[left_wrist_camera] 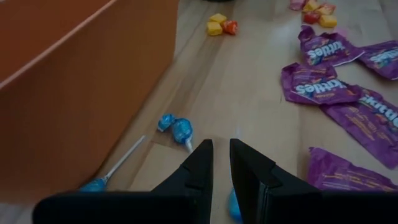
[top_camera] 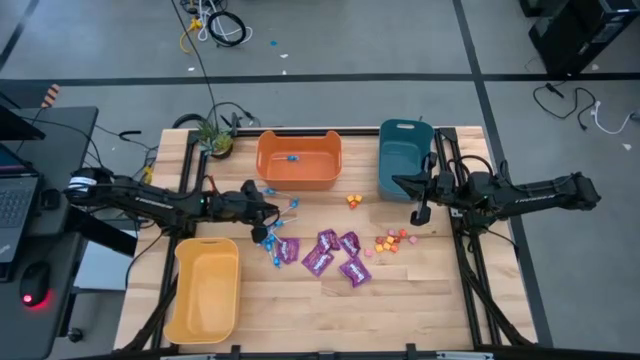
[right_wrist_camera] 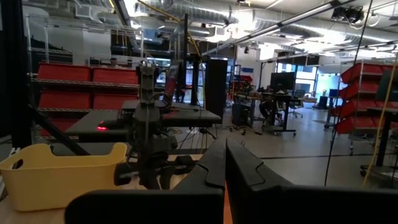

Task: Sort candy
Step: Put the blue candy into the orange bin

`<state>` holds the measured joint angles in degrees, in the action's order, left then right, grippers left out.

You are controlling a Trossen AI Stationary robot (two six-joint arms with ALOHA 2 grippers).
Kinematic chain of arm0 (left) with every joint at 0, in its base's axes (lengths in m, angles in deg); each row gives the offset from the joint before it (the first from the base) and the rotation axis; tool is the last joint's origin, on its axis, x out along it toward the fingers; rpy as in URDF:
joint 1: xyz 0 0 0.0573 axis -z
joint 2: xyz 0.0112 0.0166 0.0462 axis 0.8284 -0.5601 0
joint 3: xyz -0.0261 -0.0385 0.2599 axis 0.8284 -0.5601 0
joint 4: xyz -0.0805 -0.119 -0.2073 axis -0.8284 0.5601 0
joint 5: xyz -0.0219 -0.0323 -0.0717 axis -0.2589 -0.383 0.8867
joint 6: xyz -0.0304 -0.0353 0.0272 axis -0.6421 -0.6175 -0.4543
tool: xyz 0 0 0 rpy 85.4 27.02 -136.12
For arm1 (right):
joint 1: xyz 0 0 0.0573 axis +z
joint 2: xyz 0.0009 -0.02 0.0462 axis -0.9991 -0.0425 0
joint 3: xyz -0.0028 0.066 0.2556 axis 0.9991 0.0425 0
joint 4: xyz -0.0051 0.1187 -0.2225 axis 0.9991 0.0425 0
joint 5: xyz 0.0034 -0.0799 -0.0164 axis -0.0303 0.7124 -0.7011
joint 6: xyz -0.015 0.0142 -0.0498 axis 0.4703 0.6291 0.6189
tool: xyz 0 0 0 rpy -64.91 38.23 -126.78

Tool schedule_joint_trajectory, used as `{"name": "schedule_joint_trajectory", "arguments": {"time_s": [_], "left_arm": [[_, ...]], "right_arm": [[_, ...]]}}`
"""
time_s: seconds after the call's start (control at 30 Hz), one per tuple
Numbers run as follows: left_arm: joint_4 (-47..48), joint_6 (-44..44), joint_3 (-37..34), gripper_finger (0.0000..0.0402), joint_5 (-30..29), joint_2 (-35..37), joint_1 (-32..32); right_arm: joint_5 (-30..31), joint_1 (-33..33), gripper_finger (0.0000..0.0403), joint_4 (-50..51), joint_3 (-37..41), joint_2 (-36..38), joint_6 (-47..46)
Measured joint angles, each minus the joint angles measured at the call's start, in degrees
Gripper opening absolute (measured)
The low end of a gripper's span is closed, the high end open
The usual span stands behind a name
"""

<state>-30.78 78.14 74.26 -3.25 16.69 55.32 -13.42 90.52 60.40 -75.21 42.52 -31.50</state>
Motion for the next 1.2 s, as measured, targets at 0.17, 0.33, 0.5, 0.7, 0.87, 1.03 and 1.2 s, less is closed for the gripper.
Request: {"name": "schedule_joint_trajectory", "arguments": {"time_s": [0.17,0.33,0.5,0.7,0.87,1.03,1.2], "left_arm": [[-0.1,0.1,-0.1,0.0058,-0.9,0.0,0.0],[-0.2,0.1,-0.1,0.0058,-1.0,-0.8,0.0],[-1.9,0.1,-0.1,0.0058,-1.0,-3.7,0.0],[-5.2,0.2,-0.1,0.0058,-1.3,-7.6,-0.1],[-8.4,0.2,-0.1,0.0058,-1.4,-10.4,-0.1],[-9.6,0.2,-0.1,0.0058,-1.6,-12.8,-0.1],[-9.7,0.2,-0.1,0.0058,-1.9,-14.1,-0.1]], "right_arm": [[0.0,0.0,0.0,0.0,0.0,0.0,0.0],[0.0,0.0,0.0,0.0,0.0,0.0,0.0],[0.0,0.0,0.0,0.0,0.0,0.0,0.7],[0.0,0.0,0.0,0.0,0.0,0.0,0.7],[0.0,0.0,0.0,0.0,0.0,0.0,0.7],[0.0,0.0,0.0,0.0,0.0,0.0,0.6],[0.0,0.0,0.0,0.0,0.0,0.0,0.6]]}}
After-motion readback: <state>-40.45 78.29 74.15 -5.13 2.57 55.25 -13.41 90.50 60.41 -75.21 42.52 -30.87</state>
